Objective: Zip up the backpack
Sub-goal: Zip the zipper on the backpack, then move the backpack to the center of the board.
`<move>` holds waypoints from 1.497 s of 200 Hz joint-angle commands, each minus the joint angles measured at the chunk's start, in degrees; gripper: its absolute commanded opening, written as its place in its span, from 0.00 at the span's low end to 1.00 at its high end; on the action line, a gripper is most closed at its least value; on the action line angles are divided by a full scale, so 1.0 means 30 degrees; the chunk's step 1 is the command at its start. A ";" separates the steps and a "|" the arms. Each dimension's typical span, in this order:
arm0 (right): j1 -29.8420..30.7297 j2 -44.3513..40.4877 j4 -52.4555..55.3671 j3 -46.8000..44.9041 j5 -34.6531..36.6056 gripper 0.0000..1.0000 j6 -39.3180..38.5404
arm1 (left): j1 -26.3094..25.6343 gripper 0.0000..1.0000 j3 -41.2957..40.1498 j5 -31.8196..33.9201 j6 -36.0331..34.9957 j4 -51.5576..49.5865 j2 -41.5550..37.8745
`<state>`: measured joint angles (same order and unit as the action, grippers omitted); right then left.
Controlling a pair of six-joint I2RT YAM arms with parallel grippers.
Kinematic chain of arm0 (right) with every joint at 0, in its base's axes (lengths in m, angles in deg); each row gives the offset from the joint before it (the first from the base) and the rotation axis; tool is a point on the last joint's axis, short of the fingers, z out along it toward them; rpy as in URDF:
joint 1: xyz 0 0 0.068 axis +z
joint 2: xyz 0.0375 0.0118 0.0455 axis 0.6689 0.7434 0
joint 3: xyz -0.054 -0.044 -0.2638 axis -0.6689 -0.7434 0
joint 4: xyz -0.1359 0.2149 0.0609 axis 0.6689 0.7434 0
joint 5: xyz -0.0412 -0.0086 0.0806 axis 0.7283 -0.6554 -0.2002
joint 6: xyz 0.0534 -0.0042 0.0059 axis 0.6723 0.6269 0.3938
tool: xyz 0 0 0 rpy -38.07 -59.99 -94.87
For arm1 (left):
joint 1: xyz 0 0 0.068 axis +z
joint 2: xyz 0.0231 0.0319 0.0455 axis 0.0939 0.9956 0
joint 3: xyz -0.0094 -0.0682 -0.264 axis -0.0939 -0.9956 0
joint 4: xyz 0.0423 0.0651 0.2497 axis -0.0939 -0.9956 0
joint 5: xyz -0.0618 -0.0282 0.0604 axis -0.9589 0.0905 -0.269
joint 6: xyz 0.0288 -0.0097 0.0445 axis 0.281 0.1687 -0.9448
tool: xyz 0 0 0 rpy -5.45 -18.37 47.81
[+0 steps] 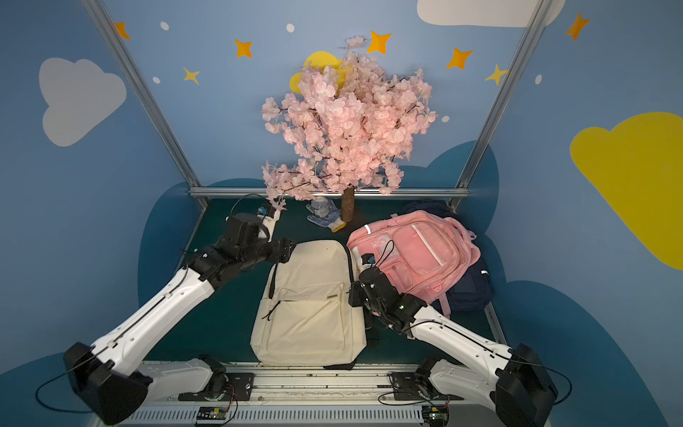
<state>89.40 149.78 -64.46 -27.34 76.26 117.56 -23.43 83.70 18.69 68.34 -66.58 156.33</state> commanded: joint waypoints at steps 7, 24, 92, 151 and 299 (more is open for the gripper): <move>-0.0103 0.0186 -0.0353 -0.0337 0.0257 0.26 0.0463 | 0.0082 0.82 -0.5482 0.0174 0.5948 0.0238 -0.1806; -0.0101 0.0085 0.0638 -0.0261 0.0356 0.50 0.0437 | 0.0000 0.83 -0.8788 0.0171 0.7943 0.0992 -0.2684; -0.0096 0.1222 0.0420 -0.2293 -0.1442 0.73 0.1642 | 0.0261 0.83 -1.2943 0.0616 0.9441 0.4221 -0.1044; 0.0262 0.7492 -0.4764 0.0592 -0.5808 0.38 0.2471 | 0.4266 0.22 -1.0000 -0.0360 0.7980 0.5592 0.3885; 0.2956 1.8658 -0.3981 1.2996 -0.1955 0.32 0.7620 | 0.9226 0.96 -0.5417 0.5400 0.5903 0.0532 -0.5187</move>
<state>98.03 205.08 -75.54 9.77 64.37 135.90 4.26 66.26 34.06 88.45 -60.46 141.29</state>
